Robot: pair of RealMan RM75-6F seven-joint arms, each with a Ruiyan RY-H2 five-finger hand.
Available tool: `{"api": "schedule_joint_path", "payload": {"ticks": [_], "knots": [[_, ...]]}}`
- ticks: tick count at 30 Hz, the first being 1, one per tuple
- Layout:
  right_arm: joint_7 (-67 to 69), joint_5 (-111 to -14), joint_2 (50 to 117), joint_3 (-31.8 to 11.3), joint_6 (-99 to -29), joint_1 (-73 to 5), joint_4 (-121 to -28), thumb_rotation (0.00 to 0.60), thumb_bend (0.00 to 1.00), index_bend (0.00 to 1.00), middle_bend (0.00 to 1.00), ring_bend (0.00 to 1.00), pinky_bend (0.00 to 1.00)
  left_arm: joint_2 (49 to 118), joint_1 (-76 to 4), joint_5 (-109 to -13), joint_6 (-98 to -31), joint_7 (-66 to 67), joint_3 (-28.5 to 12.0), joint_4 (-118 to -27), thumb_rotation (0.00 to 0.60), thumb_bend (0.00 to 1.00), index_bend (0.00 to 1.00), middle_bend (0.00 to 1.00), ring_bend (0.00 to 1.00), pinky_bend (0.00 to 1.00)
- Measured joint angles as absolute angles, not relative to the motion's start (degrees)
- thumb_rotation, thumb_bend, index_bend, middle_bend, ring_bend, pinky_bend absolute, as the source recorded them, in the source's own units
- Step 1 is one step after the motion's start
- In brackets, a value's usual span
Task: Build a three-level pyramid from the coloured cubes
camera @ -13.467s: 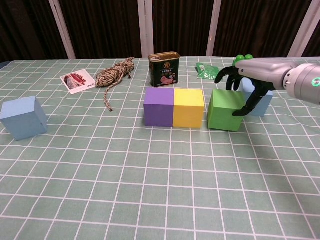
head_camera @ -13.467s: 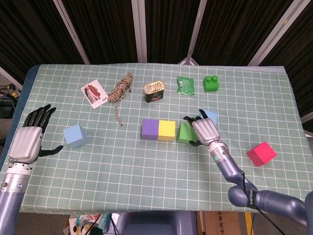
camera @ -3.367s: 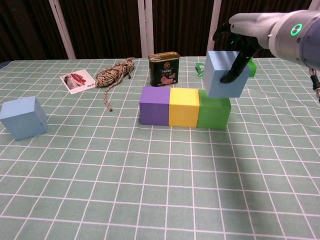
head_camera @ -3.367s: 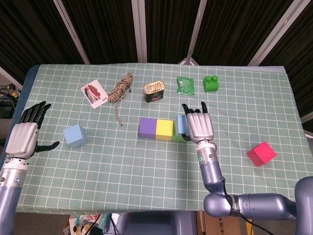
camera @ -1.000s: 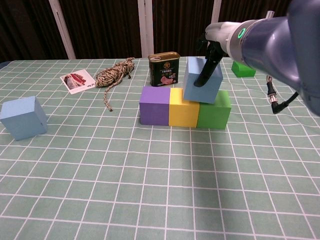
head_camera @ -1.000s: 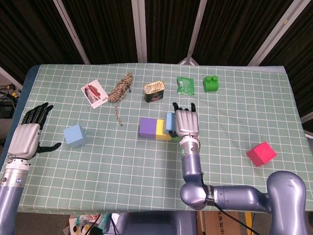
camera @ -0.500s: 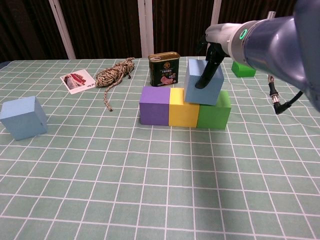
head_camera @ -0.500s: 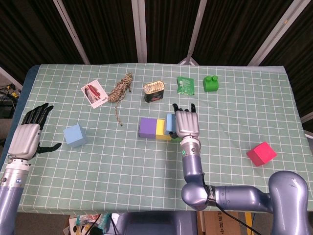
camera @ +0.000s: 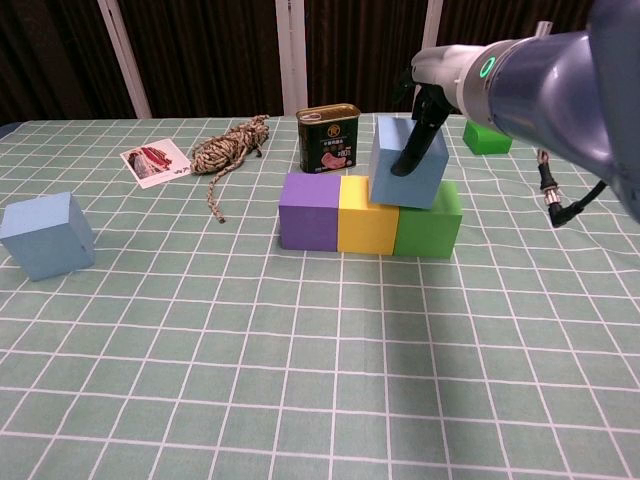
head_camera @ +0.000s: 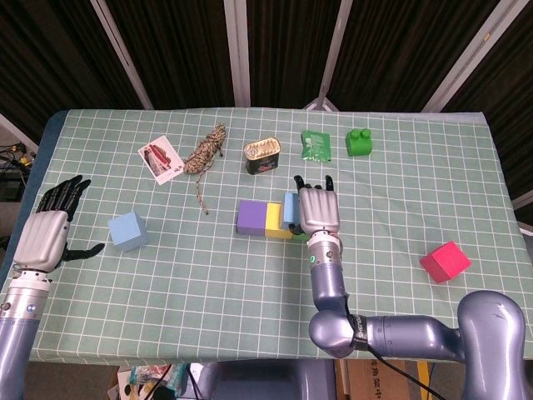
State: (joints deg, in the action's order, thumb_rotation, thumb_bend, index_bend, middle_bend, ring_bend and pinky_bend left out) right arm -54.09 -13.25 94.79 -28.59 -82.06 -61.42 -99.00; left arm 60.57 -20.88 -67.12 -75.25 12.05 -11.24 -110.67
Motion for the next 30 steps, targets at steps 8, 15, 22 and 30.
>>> {"api": "schedule_joint_path", "payload": {"ticks": [8, 15, 22, 30], "knots": [[-54.03, -13.17, 94.84, -28.48, -82.06, -61.44, -99.32, 0.6, 0.23, 0.16, 0.53, 0.36, 0.0, 60.49, -20.86, -67.15, -75.22, 12.0, -11.2, -110.8, 0.6, 0.08, 0.0, 0.0, 0.0, 0.06], [-53.85, -12.99, 95.3, -28.37, -82.08, -61.51, -98.8, 0.6, 0.23, 0.16, 0.53, 0.36, 0.0, 60.42, -20.85, -67.08, -75.13, 11.85, -11.18, -110.77, 0.6, 0.08, 0.0, 0.0, 0.0, 0.06], [-53.66, -13.26, 95.49, -28.25, -81.86, -61.54, -98.2, 0.6, 0.23, 0.16, 0.53, 0.36, 0.0, 60.37, -20.9, -66.74, -74.91, 11.94, -11.17, -110.71, 0.6, 0.08, 0.0, 0.0, 0.0, 0.06], [-53.75, -13.56, 95.52, -27.95, -81.6, -61.53, -98.03, 0.6, 0.23, 0.16, 0.53, 0.36, 0.0, 60.46, -20.95, -66.66, -74.87, 12.1, -11.12, -110.69, 0.6, 0.08, 0.0, 0.0, 0.0, 0.06]]}}
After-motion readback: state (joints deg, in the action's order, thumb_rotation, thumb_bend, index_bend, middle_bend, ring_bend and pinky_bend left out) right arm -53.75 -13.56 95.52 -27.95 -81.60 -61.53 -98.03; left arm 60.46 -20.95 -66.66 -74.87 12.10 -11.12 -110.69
